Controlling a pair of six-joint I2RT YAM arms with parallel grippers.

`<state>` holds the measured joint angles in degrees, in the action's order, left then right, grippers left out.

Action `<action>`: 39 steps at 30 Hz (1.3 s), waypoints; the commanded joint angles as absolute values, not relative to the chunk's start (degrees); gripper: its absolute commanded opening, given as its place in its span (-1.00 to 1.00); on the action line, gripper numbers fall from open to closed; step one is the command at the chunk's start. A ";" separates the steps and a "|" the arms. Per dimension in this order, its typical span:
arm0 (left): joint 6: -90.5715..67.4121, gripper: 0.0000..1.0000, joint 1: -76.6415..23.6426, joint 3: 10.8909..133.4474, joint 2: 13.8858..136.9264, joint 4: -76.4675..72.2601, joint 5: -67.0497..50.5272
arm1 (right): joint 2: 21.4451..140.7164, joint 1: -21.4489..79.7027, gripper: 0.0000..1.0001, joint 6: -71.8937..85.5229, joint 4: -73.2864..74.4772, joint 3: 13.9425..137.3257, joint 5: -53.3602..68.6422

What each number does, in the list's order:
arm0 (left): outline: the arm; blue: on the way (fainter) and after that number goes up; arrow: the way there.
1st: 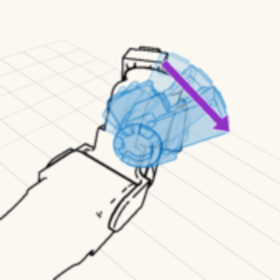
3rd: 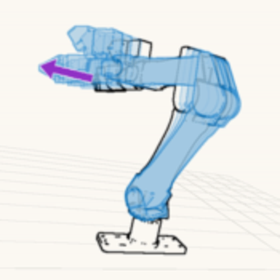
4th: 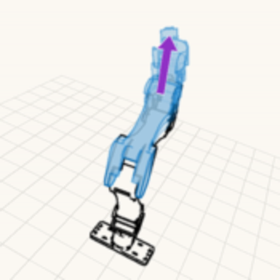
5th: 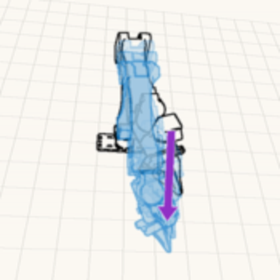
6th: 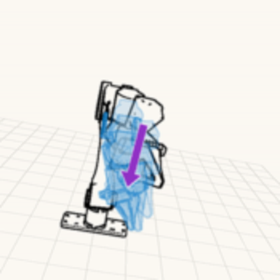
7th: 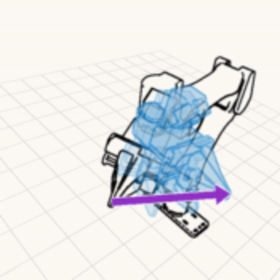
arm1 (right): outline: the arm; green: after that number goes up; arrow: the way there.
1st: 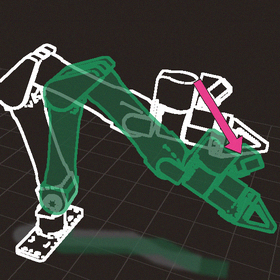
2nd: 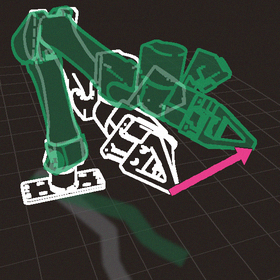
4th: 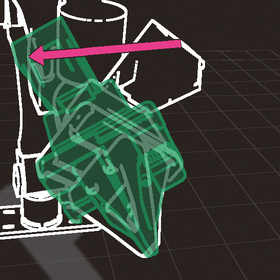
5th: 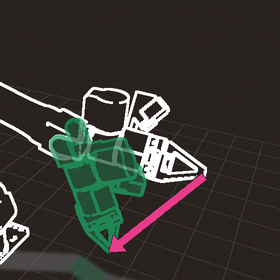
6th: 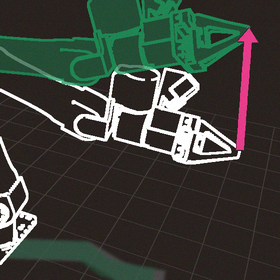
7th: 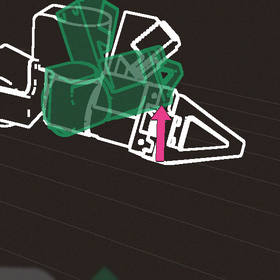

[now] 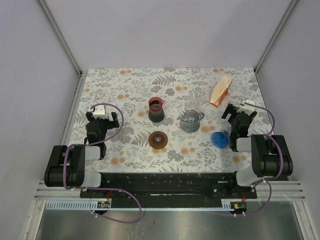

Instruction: Place the coffee filter in the dripper

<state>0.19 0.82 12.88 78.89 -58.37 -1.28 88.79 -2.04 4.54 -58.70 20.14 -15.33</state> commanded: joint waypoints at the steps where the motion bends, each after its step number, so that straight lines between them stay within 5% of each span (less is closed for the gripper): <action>1: 0.44 0.98 0.88 14.33 78.93 -61.70 -1.67 | 80.44 -2.02 0.99 5.36 -49.78 23.81 -16.34; 5: 0.53 0.98 0.97 14.33 78.93 -61.70 -1.67 | 74.55 -2.02 0.99 8.07 -38.61 28.29 -16.70; 10: 1.05 0.98 0.97 14.85 78.40 -60.66 -3.86 | 68.91 -2.02 0.99 7.91 -29.03 33.73 -2.23; 19: 8.51 0.98 1.14 37.33 77.78 -18.94 -12.04 | 71.98 -0.27 0.93 7.57 -4.95 52.63 29.87; 28: 13.88 0.97 1.14 52.36 73.74 7.70 -24.68 | 82.25 20.28 0.76 -10.01 28.01 71.26 12.58; 34: 11.69 0.94 1.06 58.09 72.51 19.06 -25.50 | 87.79 26.81 0.72 -8.10 28.22 79.61 14.13; 39: 10.37 0.92 1.05 60.38 73.12 23.81 -20.58 | 97.10 27.77 0.39 -1.32 25.49 92.17 17.67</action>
